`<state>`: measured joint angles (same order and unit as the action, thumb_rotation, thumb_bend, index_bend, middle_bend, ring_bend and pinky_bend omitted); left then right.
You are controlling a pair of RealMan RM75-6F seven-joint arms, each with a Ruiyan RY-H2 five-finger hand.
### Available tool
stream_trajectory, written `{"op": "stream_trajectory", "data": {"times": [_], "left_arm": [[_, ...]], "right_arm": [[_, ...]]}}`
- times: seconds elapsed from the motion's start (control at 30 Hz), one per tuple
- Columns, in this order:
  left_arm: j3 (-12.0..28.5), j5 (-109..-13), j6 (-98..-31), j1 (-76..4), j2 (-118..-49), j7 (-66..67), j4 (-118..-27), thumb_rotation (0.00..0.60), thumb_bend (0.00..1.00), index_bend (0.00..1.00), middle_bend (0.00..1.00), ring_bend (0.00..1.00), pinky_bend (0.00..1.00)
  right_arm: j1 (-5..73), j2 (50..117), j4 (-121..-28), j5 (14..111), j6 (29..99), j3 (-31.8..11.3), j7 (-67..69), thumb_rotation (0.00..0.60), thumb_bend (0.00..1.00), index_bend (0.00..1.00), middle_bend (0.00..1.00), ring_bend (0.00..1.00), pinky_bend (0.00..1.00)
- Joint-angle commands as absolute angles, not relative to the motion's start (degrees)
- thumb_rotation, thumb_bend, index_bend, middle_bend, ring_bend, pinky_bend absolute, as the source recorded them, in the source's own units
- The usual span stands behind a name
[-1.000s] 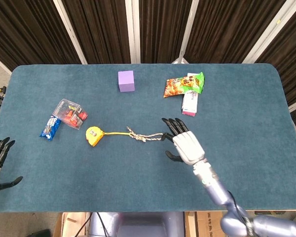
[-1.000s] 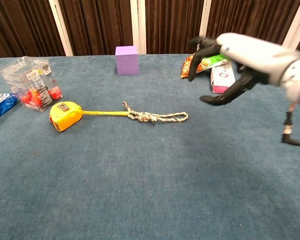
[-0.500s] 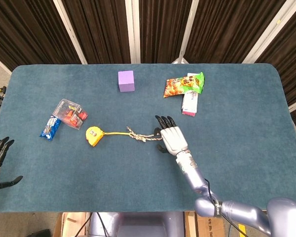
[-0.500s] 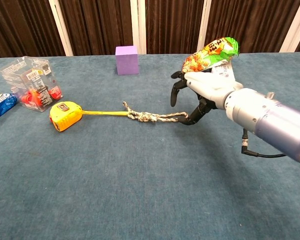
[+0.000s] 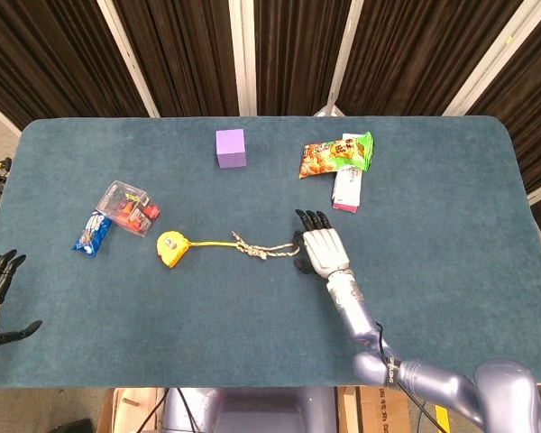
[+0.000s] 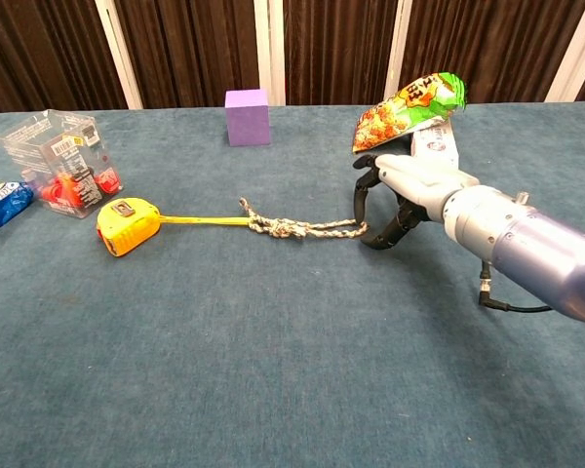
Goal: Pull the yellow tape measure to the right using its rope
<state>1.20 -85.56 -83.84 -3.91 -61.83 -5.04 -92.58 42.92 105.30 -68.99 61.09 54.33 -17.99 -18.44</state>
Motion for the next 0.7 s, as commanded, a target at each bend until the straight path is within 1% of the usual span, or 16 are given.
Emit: {"op": "stream_trajectory", "data": {"times": [0.03, 0.2, 0.43, 0.7], "left_arm": [[1.2, -85.5, -83.8, -3.9, -61.9, -5.0, -92.6, 0.600, 0.00, 0.00, 0.00, 0.00, 0.00], [1.3, -85.3, -83.7, -4.0, -61.8, -5.1, -92.6, 0.600, 0.00, 0.00, 0.00, 0.00, 0.00], [1.3, -85.1, -83.4, -4.0, -61.8, -5.4, -92.6, 0.600, 0.00, 0.00, 0.00, 0.00, 0.00], [1.4, -84.7, -83.1, -4.1, -61.7, -5.4, -92.7, 0.600, 0.00, 0.00, 0.00, 0.00, 0.00]], "right_arm": [[43.1, 105.7, -68.5, 61.0, 54.5, -18.1, -17.8, 0.600, 0.32, 0.54, 0.09, 0.00, 0.00], [43.6, 106.4, -67.7, 60.8, 54.6, -18.4, -17.4, 0.600, 0.32, 0.54, 0.09, 0.00, 0.00], [44.1, 107.4, -66.7, 60.1, 54.3, -18.4, -16.8, 0.600, 0.36, 0.54, 0.09, 0.00, 0.00], [44.5, 108.5, -65.9, 59.9, 54.2, -18.2, -16.6, 0.600, 0.36, 0.54, 0.09, 0.00, 0.00]]}}
